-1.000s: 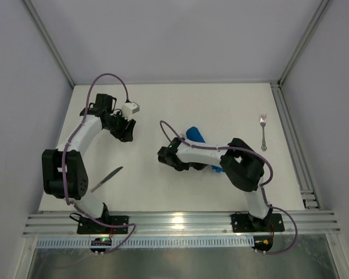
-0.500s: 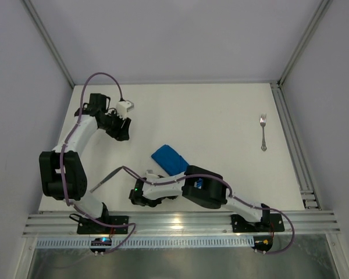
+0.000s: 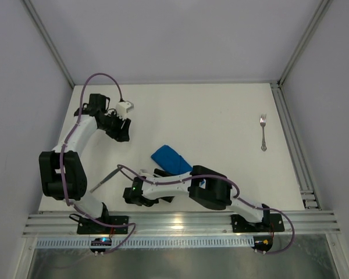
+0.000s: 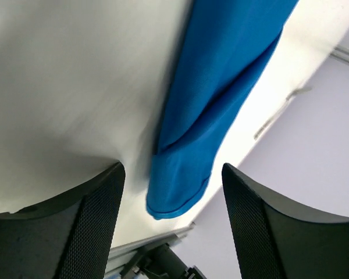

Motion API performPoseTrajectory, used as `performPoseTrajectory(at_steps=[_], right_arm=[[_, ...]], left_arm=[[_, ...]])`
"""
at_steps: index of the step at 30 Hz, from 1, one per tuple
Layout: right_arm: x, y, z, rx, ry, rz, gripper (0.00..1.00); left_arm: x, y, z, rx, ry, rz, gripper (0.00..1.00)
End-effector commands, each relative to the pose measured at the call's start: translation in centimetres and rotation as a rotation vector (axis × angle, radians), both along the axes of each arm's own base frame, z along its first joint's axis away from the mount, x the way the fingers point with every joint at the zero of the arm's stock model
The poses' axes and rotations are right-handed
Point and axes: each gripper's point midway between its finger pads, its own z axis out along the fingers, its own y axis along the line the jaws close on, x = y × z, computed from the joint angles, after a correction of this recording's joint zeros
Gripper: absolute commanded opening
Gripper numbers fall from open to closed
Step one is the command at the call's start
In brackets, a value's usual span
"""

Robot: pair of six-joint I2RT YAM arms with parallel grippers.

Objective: Fold the napkin into a case and place the utensils inside
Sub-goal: Turn over the smaller rectangle-folded napkin at the center of the board, then pick up the fork from the corner of the board.

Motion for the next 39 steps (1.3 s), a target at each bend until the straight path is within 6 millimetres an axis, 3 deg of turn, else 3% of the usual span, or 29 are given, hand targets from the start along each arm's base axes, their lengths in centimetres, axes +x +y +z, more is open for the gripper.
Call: performPoseTrajectory(at_steps=[1,7,8,9,10,11,12,13,14,15,16,17,18,19,20,21,22,24,25,31,33,37,39], right_arm=[[-1.7,6.0,-0.5,0.316,0.053,0.004,0.73],[-3.5,10.7,4.5,0.580,0.074,0.120,0.74],[-3.6,10.7,5.2,0.624,0.078,0.120,0.74],[-3.9,9.3,6.5,0.678,0.094,0.111,0.74],[-3.9,9.8,7.4,0.786,0.102,0.080,0.74],[-3.1,6.9,5.7,0.779,0.126,0.011,0.73],[-2.9,6.1,5.8,0.844,0.155,-0.033,0.72],[-3.2,6.8,8.8,1.040,0.213,-0.053,0.68],[-3.0,6.0,9.0,1.119,0.240,-0.111,0.59],[-1.8,3.0,6.8,1.131,0.250,-0.199,0.55],[-1.7,3.3,9.7,1.299,0.272,-0.199,0.54],[-1.8,1.1,7.7,1.307,0.285,-0.262,0.54],[-0.2,-0.2,7.8,1.359,0.261,-0.311,0.54],[0.2,-0.3,9.8,1.467,0.260,-0.288,0.54],[0.2,-1.8,8.1,1.455,0.265,-0.300,0.54],[1.5,-2.9,8.1,1.485,0.237,-0.326,0.54],[2.3,-3.1,8.5,1.533,0.221,-0.317,0.54],[1.9,-4.1,7.4,1.561,0.278,-0.311,0.52],[3.1,-4.6,7.5,1.600,0.254,-0.316,0.51],[3.6,-3.8,4.8,1.601,0.381,-0.296,0.49],[3.6,-3.3,3.6,1.581,0.425,-0.301,0.46],[3.3,-3.3,1.7,1.543,0.469,-0.317,0.41],[3.2,-3.2,1.0,1.536,0.481,-0.325,0.40]], left_arm=[[0.6,-0.3,1.9,-0.024,-0.036,-0.014,0.52],[1.2,-0.3,2.3,-0.030,-0.037,0.001,0.52],[1.6,-0.4,2.6,-0.037,-0.040,0.006,0.52],[1.7,-0.6,2.8,-0.058,-0.028,0.025,0.52],[1.8,-1.0,2.9,-0.079,-0.020,0.032,0.53],[2.1,-1.3,3.3,-0.097,-0.018,0.042,0.53],[1.9,-2.2,3.1,-0.124,0.014,0.054,0.53],[1.8,-2.8,2.9,-0.124,0.029,0.050,0.53],[1.6,-3.6,2.6,-0.118,0.039,0.041,0.53],[1.1,-5.2,1.8,-0.099,0.062,0.008,0.53],[0.8,-6.2,1.4,-0.093,0.071,-0.004,0.53],[0.5,-7.1,0.9,-0.075,0.080,-0.023,0.53],[0.0,-8.0,0.3,-0.063,0.093,-0.045,0.53],[-0.7,-9.7,-0.7,-0.042,0.114,-0.088,0.54],[-1.0,-10.3,-1.3,-0.030,0.127,-0.103,0.55],[-1.0,-10.7,-1.7,-0.016,0.134,-0.112,0.55],[-1.1,-11.2,-2.9,0.005,0.155,-0.119,0.56],[-1.1,-11.5,-4.0,0.015,0.174,-0.121,0.56],[-1.0,-11.7,-4.8,0.019,0.195,-0.119,0.56],[-1.9,-12.1,-6.9,0.032,0.257,-0.134,0.56],[-2.6,-12.0,-7.5,0.040,0.282,-0.148,0.50],[-3.3,-11.8,-8.7,0.050,0.308,-0.152,0.29],[-3.0,-11.5,-9.3,0.068,0.306,-0.145,0.27]])
